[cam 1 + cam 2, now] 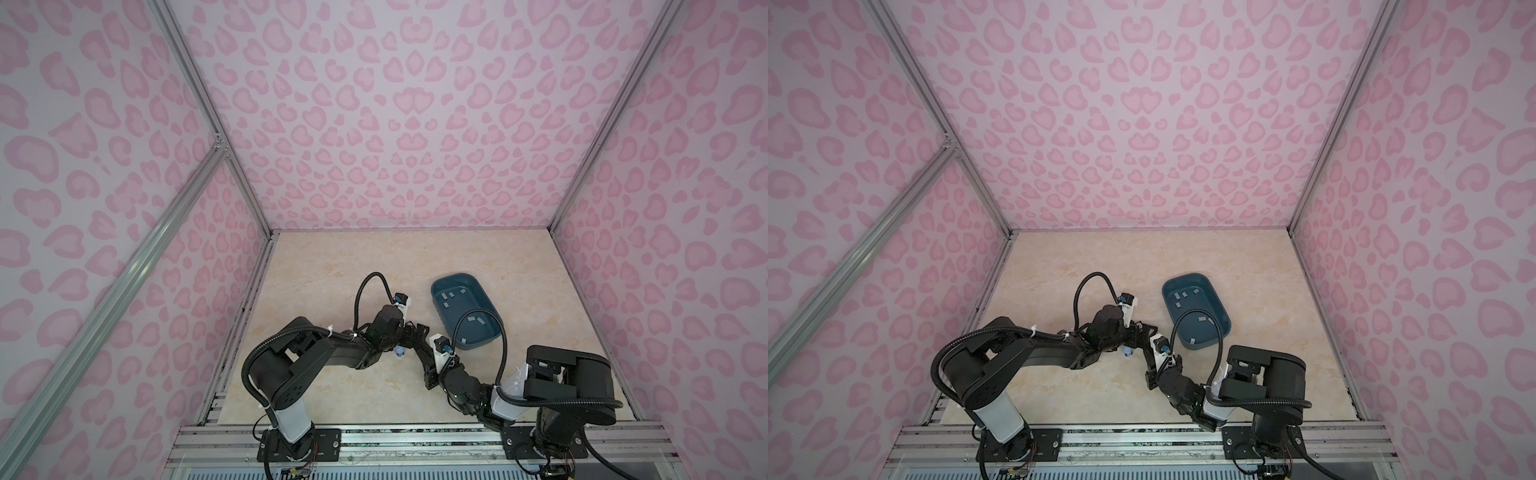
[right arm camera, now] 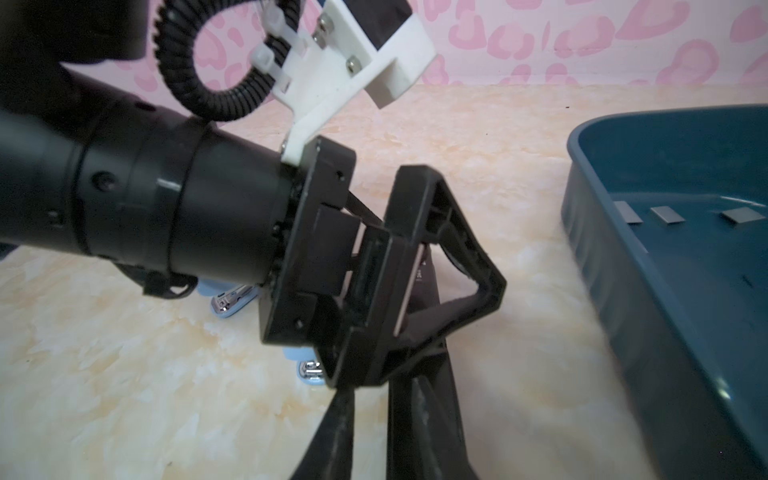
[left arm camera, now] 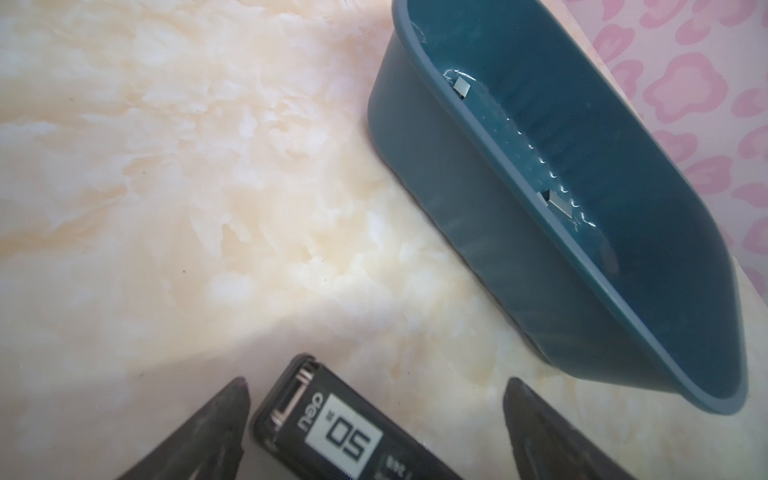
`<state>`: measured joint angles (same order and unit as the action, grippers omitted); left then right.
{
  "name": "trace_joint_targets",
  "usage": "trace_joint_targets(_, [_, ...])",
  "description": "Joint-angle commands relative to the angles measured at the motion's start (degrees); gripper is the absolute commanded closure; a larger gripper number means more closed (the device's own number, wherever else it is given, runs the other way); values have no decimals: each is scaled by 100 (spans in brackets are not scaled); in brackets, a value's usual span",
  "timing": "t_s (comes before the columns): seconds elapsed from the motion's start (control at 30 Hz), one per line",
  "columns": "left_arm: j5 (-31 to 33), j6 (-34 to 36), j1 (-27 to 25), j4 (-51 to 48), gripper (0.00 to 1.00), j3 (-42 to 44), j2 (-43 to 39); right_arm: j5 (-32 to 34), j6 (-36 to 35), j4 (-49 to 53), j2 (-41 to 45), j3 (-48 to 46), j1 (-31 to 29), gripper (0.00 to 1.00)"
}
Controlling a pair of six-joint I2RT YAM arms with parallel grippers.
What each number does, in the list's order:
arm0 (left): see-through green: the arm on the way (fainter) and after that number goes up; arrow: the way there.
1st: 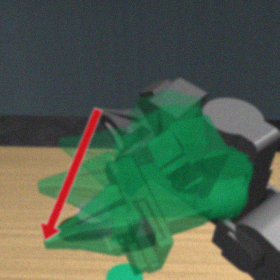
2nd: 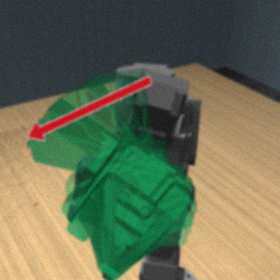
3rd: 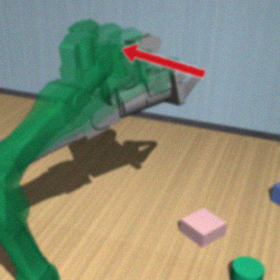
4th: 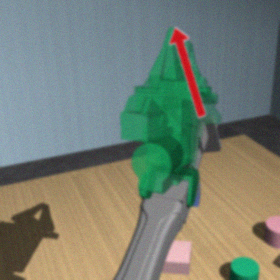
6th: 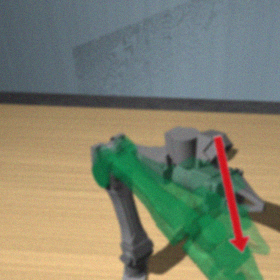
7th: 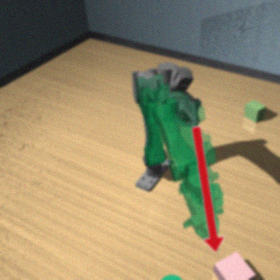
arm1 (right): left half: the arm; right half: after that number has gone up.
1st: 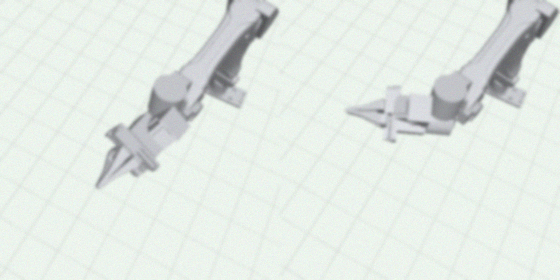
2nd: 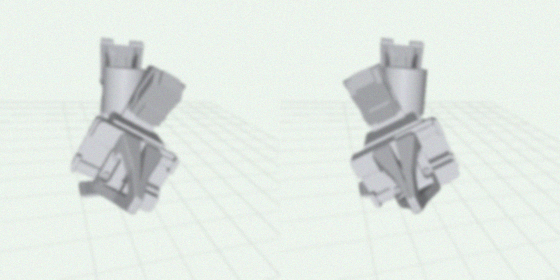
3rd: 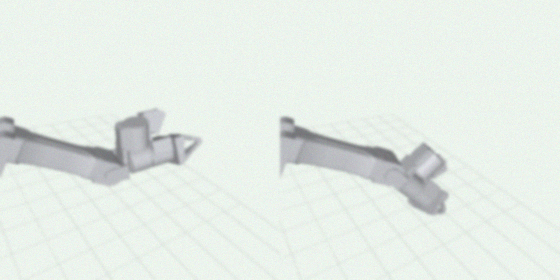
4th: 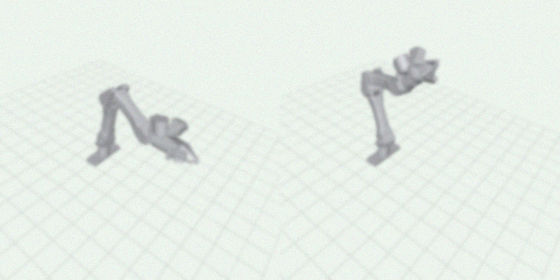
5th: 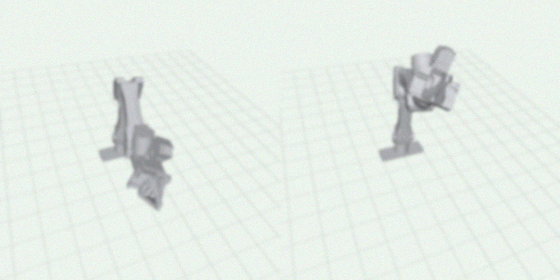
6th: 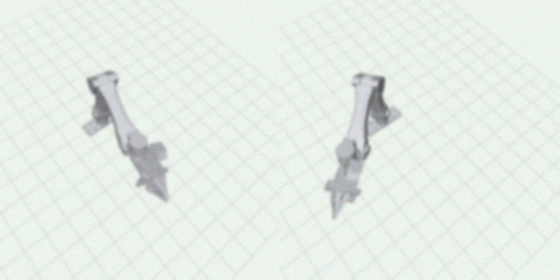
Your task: Load the staples into the stapler
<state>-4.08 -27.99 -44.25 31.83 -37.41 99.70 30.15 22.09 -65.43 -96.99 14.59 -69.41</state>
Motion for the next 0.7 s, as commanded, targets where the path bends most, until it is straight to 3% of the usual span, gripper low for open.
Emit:
trace_joint_targets(0.0, [80,77,-4,35,4,-133,-205,-41,59,1315,397,248,41,70])
trace_joint_targets(0.1, [293,156,29,-302,4,-267,-554,112,13,2437,1067,650,105,62])
trace_joint_targets(0.27, [768,219,207,-1131,4,-521,-1531,764,413,4832,2298,1495,595,40])
trace_joint_targets(0.3, [911,238,256,-1257,4,-510,-1829,847,613,5422,2562,1664,814,13])
trace_joint_targets(0.33, [1132,270,298,-1363,4,-489,-2128,869,816,5941,2811,1887,1087,1])
trace_joint_targets(0.43, [1838,193,528,-1724,4,-454,-2976,631,1316,6987,3361,2498,2200,0])
trace_joint_targets(0.53, [2678,199,847,-1940,4,-465,-3430,774,1353,7534,3590,2927,3236,0])
trace_joint_targets(0.6, [3335,804,956,-1543,4,-174,-3590,371,416,6883,3748,2671,3963,0])
trace_joint_targets(0.67, [3912,1432,1053,-1477,4,-49,-3607,678,-325,6222,3743,2281,4474,0])
